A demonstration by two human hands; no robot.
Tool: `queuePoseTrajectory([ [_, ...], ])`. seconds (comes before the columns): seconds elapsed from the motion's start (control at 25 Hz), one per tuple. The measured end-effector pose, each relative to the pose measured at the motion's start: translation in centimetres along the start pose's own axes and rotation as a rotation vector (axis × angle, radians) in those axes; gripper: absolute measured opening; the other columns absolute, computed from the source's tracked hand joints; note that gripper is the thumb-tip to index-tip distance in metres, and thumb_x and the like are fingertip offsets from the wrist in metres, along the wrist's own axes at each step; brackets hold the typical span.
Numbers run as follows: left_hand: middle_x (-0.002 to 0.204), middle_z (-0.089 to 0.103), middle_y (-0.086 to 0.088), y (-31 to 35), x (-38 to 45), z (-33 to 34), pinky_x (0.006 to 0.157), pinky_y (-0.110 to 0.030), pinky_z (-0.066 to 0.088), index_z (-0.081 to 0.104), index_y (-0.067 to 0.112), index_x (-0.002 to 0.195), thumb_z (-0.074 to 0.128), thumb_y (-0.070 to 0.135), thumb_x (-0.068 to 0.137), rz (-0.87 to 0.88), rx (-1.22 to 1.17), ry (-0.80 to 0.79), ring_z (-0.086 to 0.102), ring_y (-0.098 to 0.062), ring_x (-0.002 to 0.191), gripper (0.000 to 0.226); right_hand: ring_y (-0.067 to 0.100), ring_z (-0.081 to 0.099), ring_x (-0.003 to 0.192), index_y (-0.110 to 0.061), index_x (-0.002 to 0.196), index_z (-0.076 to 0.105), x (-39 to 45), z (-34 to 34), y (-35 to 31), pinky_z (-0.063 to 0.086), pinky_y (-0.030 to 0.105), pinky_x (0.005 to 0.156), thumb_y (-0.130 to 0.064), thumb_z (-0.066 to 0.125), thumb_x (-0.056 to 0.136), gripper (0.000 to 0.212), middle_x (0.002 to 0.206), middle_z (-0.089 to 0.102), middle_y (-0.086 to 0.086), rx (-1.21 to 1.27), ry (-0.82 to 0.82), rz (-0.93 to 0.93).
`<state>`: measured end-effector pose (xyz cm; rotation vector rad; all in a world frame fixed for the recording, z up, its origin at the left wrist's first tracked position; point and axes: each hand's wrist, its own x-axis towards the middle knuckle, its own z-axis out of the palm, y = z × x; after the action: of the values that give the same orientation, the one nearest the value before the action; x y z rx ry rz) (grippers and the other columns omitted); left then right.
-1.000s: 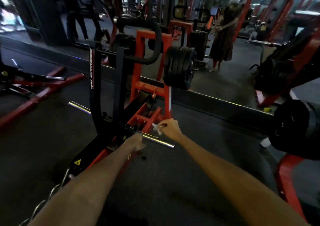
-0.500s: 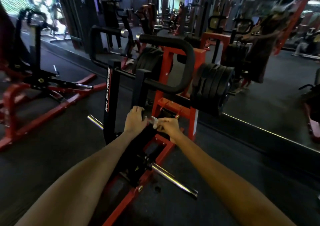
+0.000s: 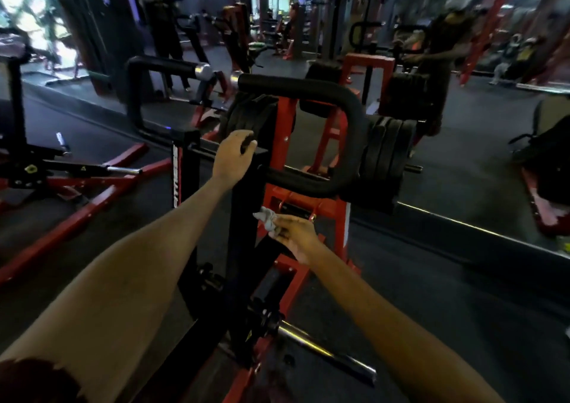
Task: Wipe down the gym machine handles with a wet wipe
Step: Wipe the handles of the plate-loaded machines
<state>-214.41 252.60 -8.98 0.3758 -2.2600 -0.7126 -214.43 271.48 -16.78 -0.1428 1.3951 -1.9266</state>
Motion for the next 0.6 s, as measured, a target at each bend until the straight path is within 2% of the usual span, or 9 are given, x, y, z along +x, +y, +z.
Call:
queuePoseTrajectory([
  [0.12,0.112,0.067,-0.012,-0.1,3.7,0.2,0.087,-0.029,0.041,0.07,0.009,0.107,0.049,0.029,0.096,-0.023,0.135,-0.394,0.06,-0.027,0.107,0.031,0.005,0.064,0.075,-0.005,0.093,0.064,0.4,1.3,0.2,0.054,0.015,0.063,0.002,0.043,0.094,0.023,0.081,0.071,-0.002,0.232,-0.047,0.05],
  [0.2,0.114,0.065,-0.015,0.1,4.6,0.3,0.085,-0.032,0.04,0.069,0.008,0.104,0.048,0.035,0.096,0.016,0.252,-0.524,0.057,-0.032,0.108,0.035,0.007,0.062,0.079,-0.006,0.095,0.061,0.7,2.9,0.7,0.053,0.014,0.064,0.001,0.037,0.097,0.025,0.078,0.072,-0.001,0.413,-0.02,0.076],
  [0.28,0.117,0.061,-0.015,0.2,4.7,0.3,0.086,-0.033,0.039,0.066,0.008,0.103,0.047,0.041,0.095,0.053,0.34,-0.577,0.054,-0.034,0.11,0.038,0.013,0.061,0.079,-0.003,0.093,0.059,1.8,4.1,1.2,0.054,0.017,0.061,0.002,0.035,0.097,0.025,0.076,0.071,0.003,0.565,0.067,0.062],
  [0.4,0.124,0.058,-0.015,0.8,4.5,-0.1,0.087,-0.033,0.039,0.061,0.008,0.113,0.044,0.043,0.095,0.102,0.369,-0.593,0.051,-0.034,0.115,0.042,0.017,0.067,0.071,0.0,0.093,0.057,3.2,5.0,1.5,0.053,0.02,0.047,-0.003,0.035,0.099,0.023,0.093,0.063,0.01,0.774,0.191,-0.038],
  [0.48,0.123,0.058,-0.014,0.9,4.2,-0.5,0.083,-0.032,0.039,0.06,0.008,0.114,0.042,0.041,0.095,0.108,0.374,-0.608,0.052,-0.034,0.114,0.042,0.017,0.066,0.082,0.002,0.102,0.057,3.3,5.8,1.1,0.057,0.022,0.059,-0.006,0.035,0.1,0.023,0.112,0.061,0.008,0.88,0.205,-0.111],
  [0.52,0.121,0.059,-0.014,0.8,4.0,-0.6,0.08,-0.031,0.038,0.06,0.008,0.112,0.042,0.04,0.095,0.117,0.374,-0.615,0.053,-0.033,0.111,0.04,0.017,0.063,0.086,0.002,0.106,0.056,3.1,6.3,0.9,0.056,0.022,0.069,-0.006,0.036,0.1,0.023,0.114,0.06,0.006,0.868,0.215,-0.135],
  [0.6,0.119,0.06,-0.014,0.8,3.9,-0.8,0.078,-0.031,0.037,0.059,0.008,0.109,0.04,0.038,0.096,0.157,0.373,-0.608,0.054,-0.033,0.109,0.038,0.018,0.062,0.077,0.002,0.099,0.057,2.8,7.3,0.6,0.051,0.026,0.081,-0.004,0.04,0.098,0.018,0.096,0.064,0.01,0.798,0.274,-0.161],
])
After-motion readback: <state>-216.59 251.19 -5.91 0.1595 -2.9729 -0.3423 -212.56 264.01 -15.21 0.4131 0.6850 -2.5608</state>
